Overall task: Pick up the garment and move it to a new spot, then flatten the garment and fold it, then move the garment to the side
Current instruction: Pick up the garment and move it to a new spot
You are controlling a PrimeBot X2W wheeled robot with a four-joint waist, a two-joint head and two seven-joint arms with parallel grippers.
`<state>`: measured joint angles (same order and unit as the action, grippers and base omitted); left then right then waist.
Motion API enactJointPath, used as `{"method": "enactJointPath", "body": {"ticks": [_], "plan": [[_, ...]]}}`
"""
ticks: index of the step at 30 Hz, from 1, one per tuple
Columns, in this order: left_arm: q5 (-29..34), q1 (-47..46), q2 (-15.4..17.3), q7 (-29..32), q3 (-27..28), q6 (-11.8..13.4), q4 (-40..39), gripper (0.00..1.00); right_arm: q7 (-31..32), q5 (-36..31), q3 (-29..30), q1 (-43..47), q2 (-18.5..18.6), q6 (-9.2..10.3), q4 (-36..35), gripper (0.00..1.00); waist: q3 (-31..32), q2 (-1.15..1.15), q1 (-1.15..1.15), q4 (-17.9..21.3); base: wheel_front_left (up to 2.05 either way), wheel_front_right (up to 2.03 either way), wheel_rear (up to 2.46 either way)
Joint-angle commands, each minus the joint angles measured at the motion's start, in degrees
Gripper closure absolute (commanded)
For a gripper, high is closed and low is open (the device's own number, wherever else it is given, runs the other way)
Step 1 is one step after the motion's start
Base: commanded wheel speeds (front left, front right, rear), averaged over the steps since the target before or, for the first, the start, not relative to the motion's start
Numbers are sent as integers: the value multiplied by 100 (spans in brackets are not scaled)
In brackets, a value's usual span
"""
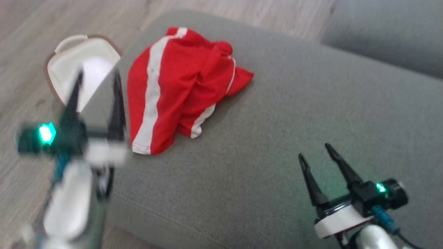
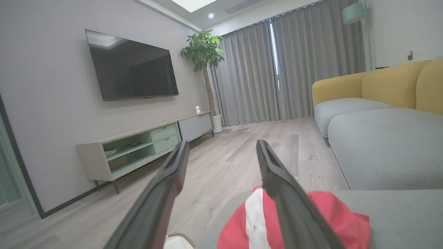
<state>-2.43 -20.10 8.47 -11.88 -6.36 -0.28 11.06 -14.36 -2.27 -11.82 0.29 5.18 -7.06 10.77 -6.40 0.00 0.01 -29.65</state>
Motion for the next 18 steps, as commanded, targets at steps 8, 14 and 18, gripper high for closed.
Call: {"method": "enactJointPath", "body": {"ticks": [8,14,18], "plan": [[-346,-2434,323,884,130,-454,1004,0,-63,-84,-254,-798,652,-43,-511,0,-1328,0,-1,559,0,0,0],[-660,-3581,379,1848,15,-623,2444,0,-63,-55,-208,-898,895,-43,-717,0,-1709,0,-1,789,0,0,0],[-760,-4045,531,2376,-99,-674,3307,0,-63,-1,-221,-932,950,-43,-840,0,-1901,0,-1,934,0,0,0]]}}
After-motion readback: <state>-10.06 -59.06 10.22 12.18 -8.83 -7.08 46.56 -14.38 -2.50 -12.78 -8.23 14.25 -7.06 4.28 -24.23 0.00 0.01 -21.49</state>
